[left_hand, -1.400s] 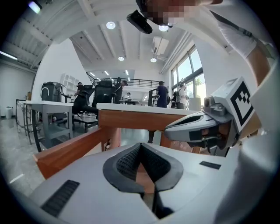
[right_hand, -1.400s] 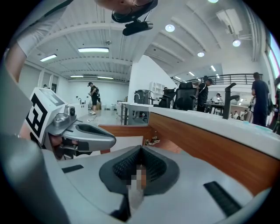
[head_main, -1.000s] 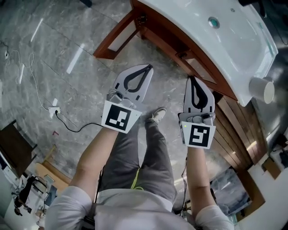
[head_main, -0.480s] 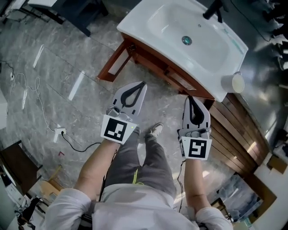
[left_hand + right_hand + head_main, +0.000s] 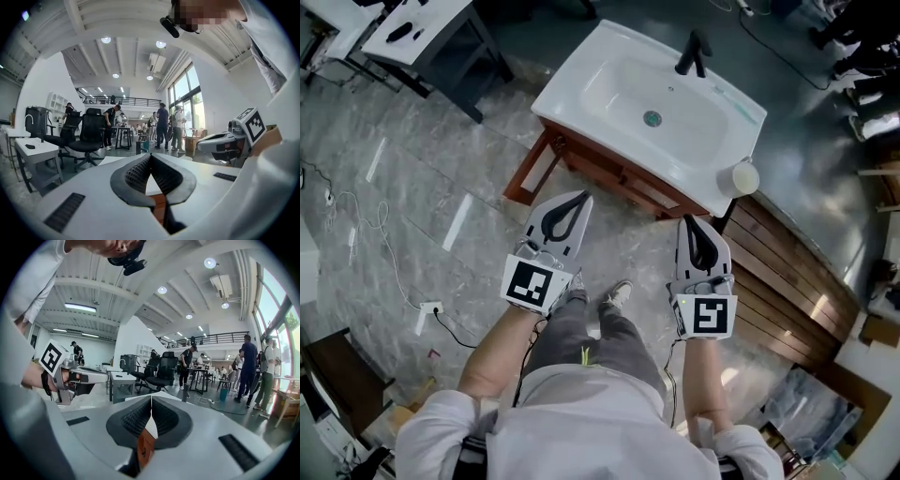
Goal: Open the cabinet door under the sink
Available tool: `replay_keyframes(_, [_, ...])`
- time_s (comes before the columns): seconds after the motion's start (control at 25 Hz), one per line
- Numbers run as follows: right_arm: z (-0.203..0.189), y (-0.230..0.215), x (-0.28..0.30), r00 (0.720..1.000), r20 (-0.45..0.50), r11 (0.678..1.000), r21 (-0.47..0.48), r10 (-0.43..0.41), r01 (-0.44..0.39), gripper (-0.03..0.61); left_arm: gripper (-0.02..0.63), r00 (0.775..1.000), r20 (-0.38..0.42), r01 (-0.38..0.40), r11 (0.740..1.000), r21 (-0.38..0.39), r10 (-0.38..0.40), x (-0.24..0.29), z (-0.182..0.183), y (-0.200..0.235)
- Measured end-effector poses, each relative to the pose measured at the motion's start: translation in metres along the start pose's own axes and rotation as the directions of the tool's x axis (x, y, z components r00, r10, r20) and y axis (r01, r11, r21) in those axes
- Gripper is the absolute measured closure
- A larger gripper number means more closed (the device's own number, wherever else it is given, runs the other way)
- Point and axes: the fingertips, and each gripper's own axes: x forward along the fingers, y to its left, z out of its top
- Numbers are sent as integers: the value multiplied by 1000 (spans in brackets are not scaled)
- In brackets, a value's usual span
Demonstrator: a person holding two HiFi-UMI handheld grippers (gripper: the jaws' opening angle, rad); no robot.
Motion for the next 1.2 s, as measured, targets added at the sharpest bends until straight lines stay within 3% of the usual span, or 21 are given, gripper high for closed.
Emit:
replay_keyframes(0.32, [36, -39, -53, 998, 29, 998, 45, -50, 49, 546, 598, 998, 38, 41, 998, 51, -43, 5, 70, -29])
replay_keyframes(0.6, [63, -80, -101, 985, 109, 981, 155, -133, 115, 546, 598, 993, 80, 81, 997, 8, -82, -9, 114, -55])
replay_keyframes(1.04, [78, -141, -163, 960, 145, 963, 166, -238, 214, 546, 598, 989, 149, -8, 996, 89, -6, -22, 156, -73])
replay_keyframes(1.2, [80, -148, -181, 956, 144, 959, 163, -255, 231, 546, 598, 986, 165, -37, 996, 82, 23, -33, 163, -77])
